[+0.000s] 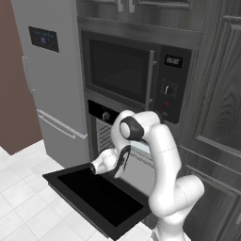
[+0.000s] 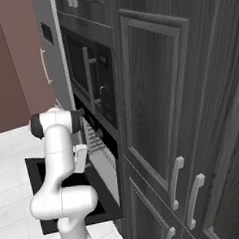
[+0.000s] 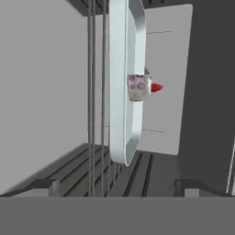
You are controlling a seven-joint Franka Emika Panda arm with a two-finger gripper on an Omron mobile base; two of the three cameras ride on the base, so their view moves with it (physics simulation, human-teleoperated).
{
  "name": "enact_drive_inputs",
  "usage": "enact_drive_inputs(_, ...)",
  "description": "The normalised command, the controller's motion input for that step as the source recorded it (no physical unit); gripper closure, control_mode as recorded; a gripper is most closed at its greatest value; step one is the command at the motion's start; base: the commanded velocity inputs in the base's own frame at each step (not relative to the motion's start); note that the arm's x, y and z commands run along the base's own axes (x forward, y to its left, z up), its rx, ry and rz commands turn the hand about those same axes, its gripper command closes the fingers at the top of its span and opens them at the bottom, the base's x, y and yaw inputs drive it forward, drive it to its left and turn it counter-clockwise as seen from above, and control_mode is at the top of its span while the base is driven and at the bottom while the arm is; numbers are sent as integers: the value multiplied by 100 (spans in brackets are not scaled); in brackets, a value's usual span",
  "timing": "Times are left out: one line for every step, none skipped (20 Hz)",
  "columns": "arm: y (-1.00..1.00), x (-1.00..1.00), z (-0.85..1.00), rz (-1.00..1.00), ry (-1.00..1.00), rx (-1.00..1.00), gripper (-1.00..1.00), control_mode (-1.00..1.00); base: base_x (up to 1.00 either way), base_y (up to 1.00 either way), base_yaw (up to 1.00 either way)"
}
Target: Take the baked cake out of the oven and place it on the plate for cooling. Then close the oven door.
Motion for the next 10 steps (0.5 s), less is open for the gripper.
enact_drive_inputs(-34,45,-14,-6,0,-3,-100,-100,0,0,0)
enact_drive_inputs(-35,41,-14,-6,-1,-3,-100,-100,0,0,0)
enact_drive_inputs(-36,38,-16,-6,0,-4,-100,-100,0,0,0)
enact_drive_inputs(-36,36,-21,-6,0,-5,-100,-100,0,0,0)
enact_drive_inputs(-38,34,-25,-6,-1,-6,-100,-100,0,0,0)
enact_drive_inputs(-40,33,-29,-6,-1,-7,-100,-100,0,0,0)
enact_drive_inputs(-40,28,-34,-5,-2,-8,-100,-100,0,0,0)
enact_drive_inputs(-41,24,-38,-4,-3,-8,-100,-100,0,0,0)
enact_drive_inputs(-41,21,-41,-3,-3,-8,-100,-100,0,0,0)
enact_drive_inputs(-37,18,-41,-2,-4,-9,-100,-100,0,0,0)
